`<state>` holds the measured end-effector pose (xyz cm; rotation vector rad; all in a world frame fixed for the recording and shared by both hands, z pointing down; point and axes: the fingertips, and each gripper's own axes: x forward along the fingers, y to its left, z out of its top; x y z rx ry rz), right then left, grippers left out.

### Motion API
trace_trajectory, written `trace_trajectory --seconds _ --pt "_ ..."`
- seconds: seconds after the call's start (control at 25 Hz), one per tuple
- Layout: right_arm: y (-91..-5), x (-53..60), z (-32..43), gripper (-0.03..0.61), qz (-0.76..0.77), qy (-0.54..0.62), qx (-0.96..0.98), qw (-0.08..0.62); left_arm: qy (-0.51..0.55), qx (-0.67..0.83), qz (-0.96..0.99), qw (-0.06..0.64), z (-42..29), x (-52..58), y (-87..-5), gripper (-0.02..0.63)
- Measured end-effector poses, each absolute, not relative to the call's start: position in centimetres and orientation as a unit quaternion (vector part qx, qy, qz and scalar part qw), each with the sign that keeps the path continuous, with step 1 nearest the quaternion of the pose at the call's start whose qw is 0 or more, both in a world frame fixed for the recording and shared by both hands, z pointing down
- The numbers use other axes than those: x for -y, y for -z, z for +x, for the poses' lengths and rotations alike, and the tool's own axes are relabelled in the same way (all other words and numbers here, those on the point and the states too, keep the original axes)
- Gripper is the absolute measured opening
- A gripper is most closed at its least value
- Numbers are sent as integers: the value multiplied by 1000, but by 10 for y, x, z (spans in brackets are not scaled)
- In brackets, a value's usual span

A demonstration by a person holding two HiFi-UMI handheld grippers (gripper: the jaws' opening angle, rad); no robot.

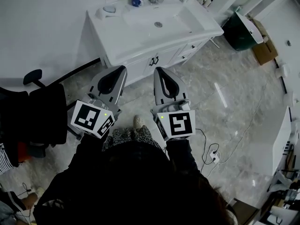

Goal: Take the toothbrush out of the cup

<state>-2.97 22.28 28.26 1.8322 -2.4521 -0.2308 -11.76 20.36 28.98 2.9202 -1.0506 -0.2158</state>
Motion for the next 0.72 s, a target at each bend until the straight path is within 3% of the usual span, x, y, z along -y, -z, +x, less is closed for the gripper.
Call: trace_trajectory --seconds 0.72 --pt "-285 -137 21 5 571 65 818 27 57 369 928 8 -72 -125 -286 6"
